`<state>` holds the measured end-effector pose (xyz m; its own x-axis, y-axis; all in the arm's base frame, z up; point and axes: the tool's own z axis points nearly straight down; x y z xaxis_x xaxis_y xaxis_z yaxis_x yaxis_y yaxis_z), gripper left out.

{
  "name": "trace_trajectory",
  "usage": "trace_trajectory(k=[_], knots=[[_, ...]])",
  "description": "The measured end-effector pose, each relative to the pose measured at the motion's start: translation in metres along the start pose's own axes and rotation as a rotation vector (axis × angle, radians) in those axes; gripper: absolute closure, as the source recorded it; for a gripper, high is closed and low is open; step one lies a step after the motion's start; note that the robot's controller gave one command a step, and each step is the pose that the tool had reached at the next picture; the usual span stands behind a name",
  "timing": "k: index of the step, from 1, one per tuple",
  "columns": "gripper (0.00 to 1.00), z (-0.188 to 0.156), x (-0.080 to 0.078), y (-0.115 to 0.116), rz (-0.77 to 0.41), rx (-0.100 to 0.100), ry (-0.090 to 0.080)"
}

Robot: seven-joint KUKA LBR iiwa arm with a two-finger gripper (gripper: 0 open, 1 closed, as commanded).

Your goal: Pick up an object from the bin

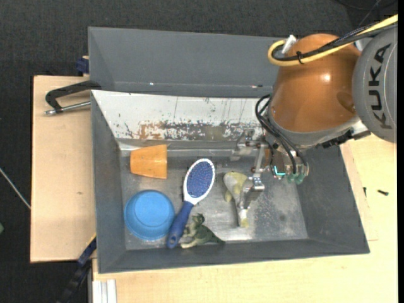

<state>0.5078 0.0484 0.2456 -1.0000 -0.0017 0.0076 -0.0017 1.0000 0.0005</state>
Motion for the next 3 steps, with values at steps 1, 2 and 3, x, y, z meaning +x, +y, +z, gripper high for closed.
trace_trajectory(k=[1,2,3], knots=[[0.0,0.147,-0.042,-0.007,-0.491,0.003,-0.033],[0.0,0.156,-0.091,0.025,-0.41,0.006,-0.036],[1.0,0.149,-0.098,0.028,-0.408,0.003,-0.073]])
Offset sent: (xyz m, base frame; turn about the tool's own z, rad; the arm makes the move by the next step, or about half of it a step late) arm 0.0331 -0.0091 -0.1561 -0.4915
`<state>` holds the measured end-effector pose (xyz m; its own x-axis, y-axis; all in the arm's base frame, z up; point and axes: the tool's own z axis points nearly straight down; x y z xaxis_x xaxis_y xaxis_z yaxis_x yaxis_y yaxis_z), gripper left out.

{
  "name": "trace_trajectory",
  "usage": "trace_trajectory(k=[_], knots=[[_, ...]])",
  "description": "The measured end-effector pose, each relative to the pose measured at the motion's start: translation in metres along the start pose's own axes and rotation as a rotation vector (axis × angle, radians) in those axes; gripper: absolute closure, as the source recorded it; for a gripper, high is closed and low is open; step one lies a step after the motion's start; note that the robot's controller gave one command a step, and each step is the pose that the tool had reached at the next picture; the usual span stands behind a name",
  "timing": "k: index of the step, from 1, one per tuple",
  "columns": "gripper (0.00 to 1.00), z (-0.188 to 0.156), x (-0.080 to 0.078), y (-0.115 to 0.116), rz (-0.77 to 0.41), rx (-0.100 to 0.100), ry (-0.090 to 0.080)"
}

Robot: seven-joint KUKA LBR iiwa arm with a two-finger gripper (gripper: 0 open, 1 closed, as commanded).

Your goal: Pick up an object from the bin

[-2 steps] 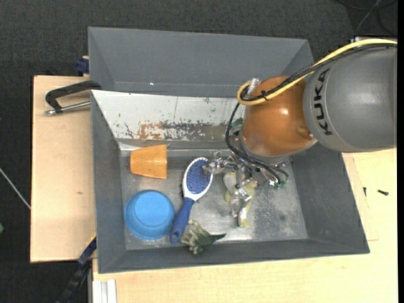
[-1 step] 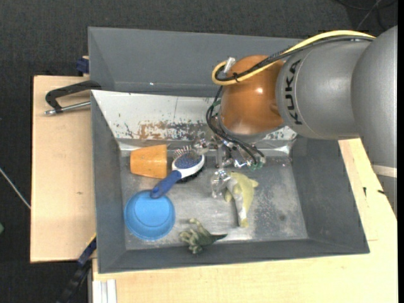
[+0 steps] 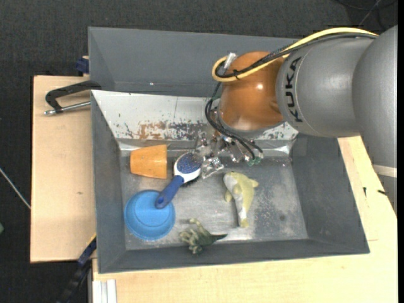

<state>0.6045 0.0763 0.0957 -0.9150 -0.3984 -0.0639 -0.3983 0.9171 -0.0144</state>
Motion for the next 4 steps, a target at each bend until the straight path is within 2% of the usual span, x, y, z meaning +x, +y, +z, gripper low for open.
trace_trajectory(k=[1,2,3,4], knots=[[1.0,-0.002,0.009,-0.002,0.001,0.001,-0.008],[0.0,0.004,0.018,-0.002,-0.001,-0.004,0.034],[0.0,0.002,-0.005,0.007,-0.158,-0.008,0.034],[1.0,-0.004,-0.011,0.008,-0.158,-0.005,0.01]])
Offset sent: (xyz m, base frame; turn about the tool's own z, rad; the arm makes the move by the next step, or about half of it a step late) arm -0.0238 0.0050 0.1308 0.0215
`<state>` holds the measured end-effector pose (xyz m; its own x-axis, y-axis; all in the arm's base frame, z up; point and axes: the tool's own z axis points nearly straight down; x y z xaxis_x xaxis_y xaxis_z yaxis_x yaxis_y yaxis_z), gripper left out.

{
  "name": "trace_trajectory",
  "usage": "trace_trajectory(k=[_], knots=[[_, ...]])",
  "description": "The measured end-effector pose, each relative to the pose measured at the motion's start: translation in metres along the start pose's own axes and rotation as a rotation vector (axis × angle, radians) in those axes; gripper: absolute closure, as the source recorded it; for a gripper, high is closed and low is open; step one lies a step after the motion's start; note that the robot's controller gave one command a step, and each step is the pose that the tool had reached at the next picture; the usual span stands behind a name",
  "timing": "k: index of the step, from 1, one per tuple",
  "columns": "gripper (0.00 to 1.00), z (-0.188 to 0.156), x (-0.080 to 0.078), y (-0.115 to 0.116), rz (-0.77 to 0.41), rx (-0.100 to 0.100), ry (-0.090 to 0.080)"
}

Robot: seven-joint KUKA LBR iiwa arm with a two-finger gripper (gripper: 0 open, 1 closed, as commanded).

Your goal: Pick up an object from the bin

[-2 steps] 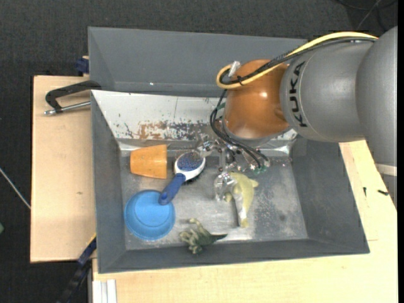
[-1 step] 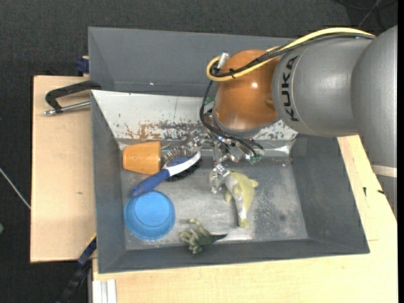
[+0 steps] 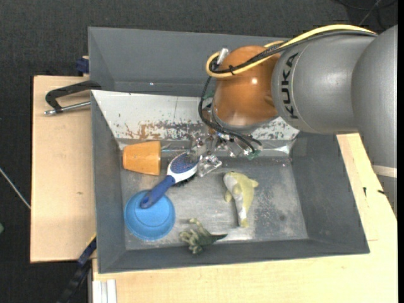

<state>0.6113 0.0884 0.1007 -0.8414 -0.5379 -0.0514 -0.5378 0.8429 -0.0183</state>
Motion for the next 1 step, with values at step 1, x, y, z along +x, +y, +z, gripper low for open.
trace_trajectory(k=[1], knots=[[1.0,-0.0647,0.0345,-0.0159,-0.158,-0.017,0.04]])
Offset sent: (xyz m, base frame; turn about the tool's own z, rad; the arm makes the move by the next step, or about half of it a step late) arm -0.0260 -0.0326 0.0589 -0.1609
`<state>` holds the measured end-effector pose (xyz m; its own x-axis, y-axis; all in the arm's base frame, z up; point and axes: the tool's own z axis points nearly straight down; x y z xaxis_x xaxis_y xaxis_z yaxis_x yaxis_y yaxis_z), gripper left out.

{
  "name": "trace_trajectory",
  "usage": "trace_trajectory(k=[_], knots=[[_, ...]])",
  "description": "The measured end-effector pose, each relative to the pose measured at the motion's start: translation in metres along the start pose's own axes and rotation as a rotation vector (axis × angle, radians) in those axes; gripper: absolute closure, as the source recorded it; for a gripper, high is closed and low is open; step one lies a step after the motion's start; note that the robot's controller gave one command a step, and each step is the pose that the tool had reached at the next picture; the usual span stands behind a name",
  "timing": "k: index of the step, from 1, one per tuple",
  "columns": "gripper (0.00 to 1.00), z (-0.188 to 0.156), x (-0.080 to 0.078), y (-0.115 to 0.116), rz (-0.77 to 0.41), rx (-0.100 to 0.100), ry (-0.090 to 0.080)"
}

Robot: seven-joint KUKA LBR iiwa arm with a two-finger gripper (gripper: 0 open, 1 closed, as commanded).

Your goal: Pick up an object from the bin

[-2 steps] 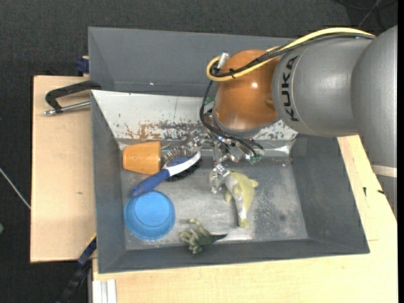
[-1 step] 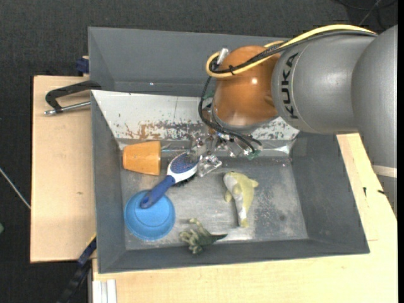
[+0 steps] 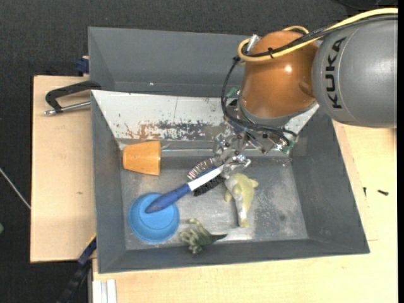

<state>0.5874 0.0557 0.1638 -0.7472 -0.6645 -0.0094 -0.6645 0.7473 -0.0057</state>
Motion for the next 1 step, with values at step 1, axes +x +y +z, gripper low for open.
trace_trajectory(k=[1], knots=[[1.0,-0.0566,0.0064,-0.0018,-0.013,0.0,-0.001]])
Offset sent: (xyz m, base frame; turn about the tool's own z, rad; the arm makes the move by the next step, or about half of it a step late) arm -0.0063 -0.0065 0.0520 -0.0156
